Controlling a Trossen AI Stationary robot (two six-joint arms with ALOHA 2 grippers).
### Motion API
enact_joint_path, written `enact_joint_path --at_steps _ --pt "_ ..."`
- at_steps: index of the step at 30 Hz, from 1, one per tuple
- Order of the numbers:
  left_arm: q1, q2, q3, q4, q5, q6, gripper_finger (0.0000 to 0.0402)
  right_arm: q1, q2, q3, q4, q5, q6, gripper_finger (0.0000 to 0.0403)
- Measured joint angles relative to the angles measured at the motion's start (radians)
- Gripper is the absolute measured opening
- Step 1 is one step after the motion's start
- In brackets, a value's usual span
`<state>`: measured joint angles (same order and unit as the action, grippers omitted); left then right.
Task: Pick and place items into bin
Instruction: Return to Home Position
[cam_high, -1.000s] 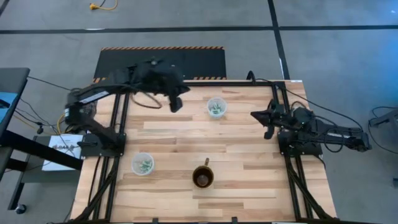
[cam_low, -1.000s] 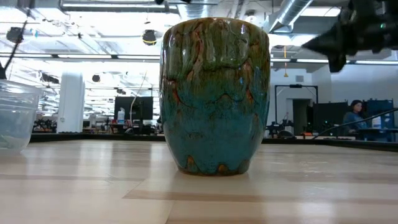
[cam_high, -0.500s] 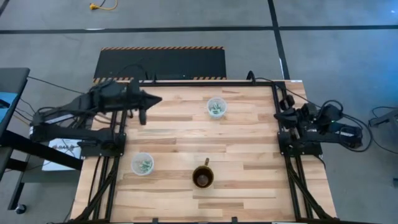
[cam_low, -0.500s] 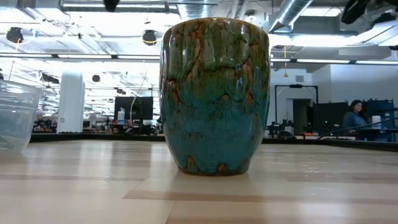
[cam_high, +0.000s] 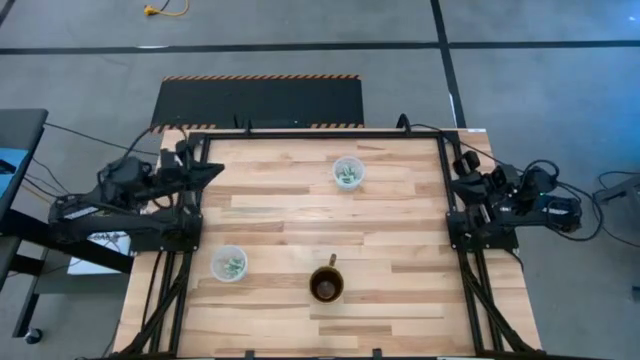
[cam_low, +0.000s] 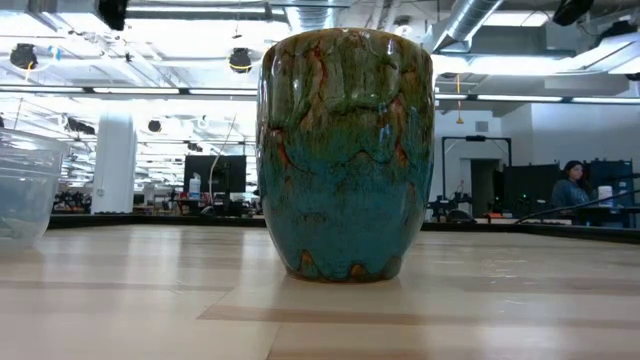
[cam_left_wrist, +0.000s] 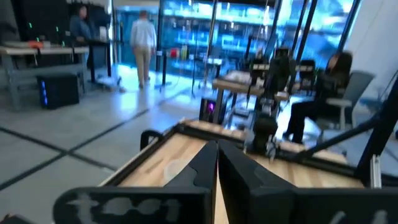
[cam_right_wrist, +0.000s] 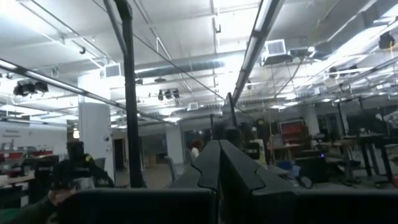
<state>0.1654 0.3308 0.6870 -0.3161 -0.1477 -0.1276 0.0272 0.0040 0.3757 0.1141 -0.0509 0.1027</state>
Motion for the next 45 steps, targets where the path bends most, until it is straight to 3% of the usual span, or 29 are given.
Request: enact_joint_path --at_steps 7,15,23,28,33,45 --pt "0.000 -0.185 -0.109 0.063 -0.005 -0.004 0.0002 0.005 0.000 -0.049 0.106 0.002 -0.007 0.0000" --pt "0.000 -0.329 -0.187 0.080 -0.022 -0.011 0.0002 0.005 0.000 -0.070 0.111 0.005 -0.006 0.0000" --pt "0.001 -0.325 -0.217 0.131 -0.022 -0.003 0.0002 0.006 0.000 -0.078 0.114 0.026 0.009 0.0000" --pt "0.001 -0.323 -0.349 0.405 0.005 0.000 0.0002 0.005 0.001 -0.181 0.272 0.042 0.038 0.0000" --pt "0.000 -0.323 -0.487 0.571 0.038 -0.024 0.0002 0.005 0.002 -0.253 0.374 0.046 0.059 0.0000" --pt "0.000 -0.323 -0.630 0.659 0.029 -0.097 0.0002 0.005 0.001 -0.367 0.479 0.053 0.097 0.0000"
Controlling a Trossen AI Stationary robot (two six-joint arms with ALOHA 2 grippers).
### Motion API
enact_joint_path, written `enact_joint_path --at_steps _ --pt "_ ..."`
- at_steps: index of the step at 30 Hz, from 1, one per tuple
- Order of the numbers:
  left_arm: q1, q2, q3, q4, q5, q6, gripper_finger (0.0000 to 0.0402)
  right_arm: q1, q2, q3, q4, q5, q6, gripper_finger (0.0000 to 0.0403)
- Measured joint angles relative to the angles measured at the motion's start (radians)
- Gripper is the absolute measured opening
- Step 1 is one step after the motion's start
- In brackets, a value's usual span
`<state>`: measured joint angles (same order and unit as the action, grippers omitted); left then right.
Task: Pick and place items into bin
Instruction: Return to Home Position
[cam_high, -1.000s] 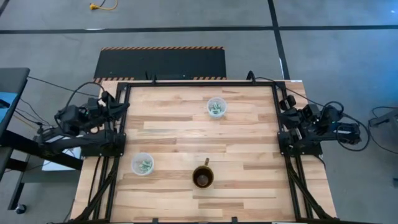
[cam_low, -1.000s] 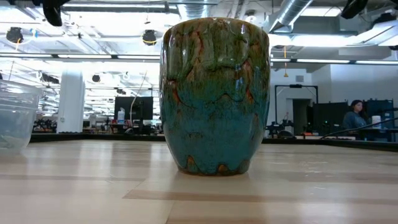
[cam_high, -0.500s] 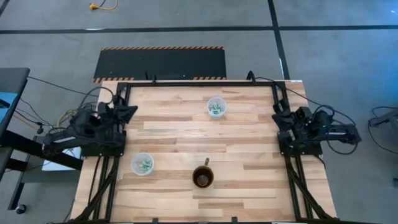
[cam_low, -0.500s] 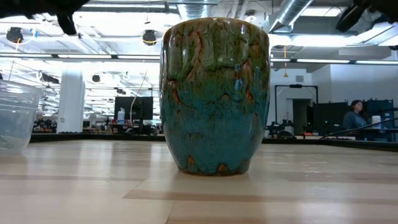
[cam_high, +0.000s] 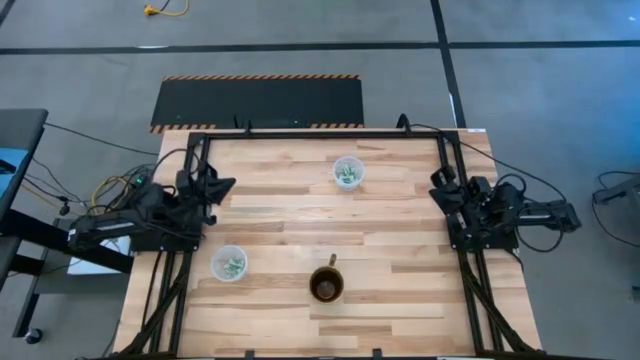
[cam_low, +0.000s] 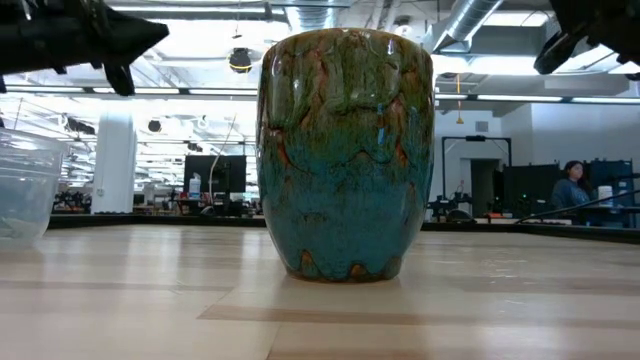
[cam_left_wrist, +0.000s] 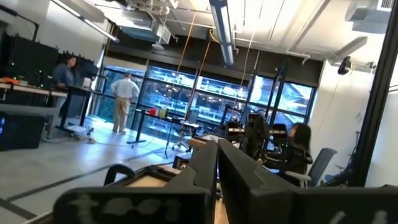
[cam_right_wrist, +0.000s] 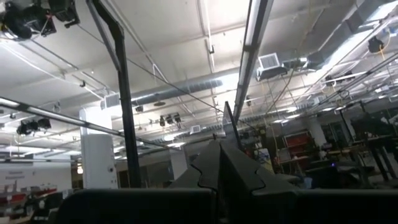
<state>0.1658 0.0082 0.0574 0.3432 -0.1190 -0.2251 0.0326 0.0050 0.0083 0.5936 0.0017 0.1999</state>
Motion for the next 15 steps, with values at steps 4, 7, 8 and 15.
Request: enact_joint_path --at_steps 4,7,8,15 --pt "0.000 0.000 -0.042 0.050 -0.001 -0.006 0.0002 0.000 0.000 -0.001 -0.010 0.000 0.003 0.0000" --pt "0.000 0.000 -0.046 0.045 -0.002 -0.009 0.0002 0.000 0.000 -0.001 -0.027 -0.003 0.003 0.0000" --pt "0.000 0.000 -0.046 0.039 -0.002 -0.009 0.0002 0.000 0.000 -0.001 -0.048 -0.003 0.003 0.0000" --pt "0.000 0.000 -0.047 -0.102 -0.013 0.060 0.0002 -0.011 0.000 -0.001 -0.375 -0.001 -0.051 0.0000"
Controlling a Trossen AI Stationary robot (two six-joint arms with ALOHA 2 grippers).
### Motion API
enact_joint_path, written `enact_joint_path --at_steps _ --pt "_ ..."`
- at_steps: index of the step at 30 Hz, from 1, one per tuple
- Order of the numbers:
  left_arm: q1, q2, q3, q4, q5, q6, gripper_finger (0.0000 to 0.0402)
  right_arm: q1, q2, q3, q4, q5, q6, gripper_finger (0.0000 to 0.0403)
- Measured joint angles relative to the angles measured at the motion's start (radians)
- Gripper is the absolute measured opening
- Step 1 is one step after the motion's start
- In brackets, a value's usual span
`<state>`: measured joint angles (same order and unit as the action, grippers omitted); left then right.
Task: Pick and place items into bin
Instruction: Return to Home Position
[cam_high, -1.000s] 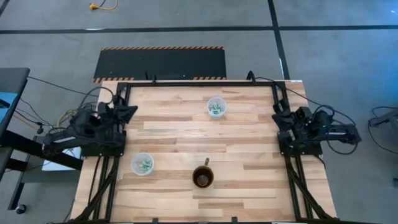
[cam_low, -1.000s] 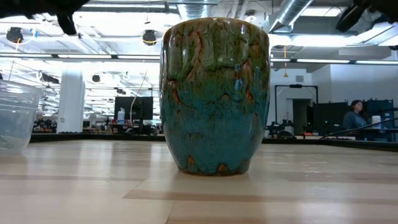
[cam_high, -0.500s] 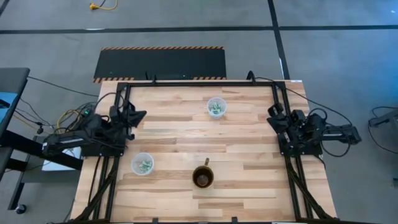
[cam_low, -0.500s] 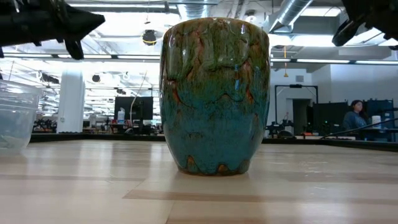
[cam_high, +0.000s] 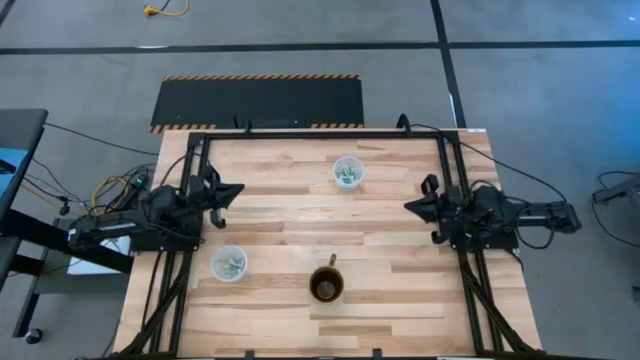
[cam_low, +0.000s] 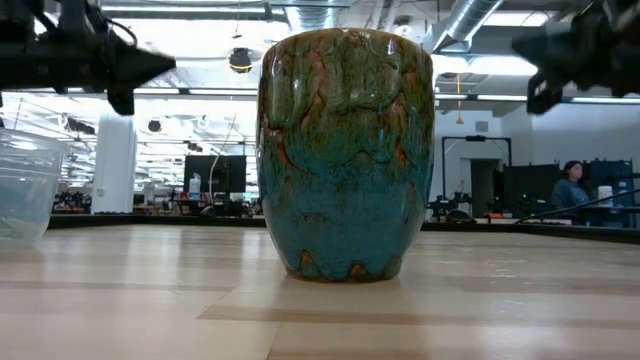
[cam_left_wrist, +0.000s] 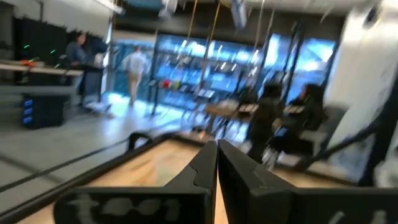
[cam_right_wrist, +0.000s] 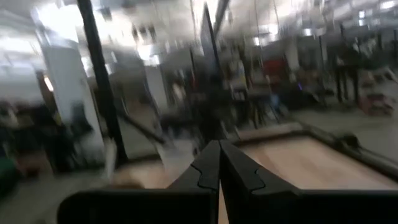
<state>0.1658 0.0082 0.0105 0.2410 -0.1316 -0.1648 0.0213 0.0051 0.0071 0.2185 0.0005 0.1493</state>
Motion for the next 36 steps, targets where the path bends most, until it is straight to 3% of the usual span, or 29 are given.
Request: enact_joint_path --at_steps 8,16,36 --pt "0.000 0.010 0.001 -0.173 -0.087 0.035 0.0002 -0.030 0.000 -0.001 -0.195 0.001 -0.042 0.0000" --pt "0.000 0.016 0.001 -0.180 -0.088 0.126 0.0002 -0.061 0.000 -0.001 -0.206 0.002 -0.045 0.0000" --pt "0.000 0.016 0.002 -0.183 -0.089 0.118 0.0002 -0.063 0.000 -0.002 -0.206 0.001 -0.045 0.0000"
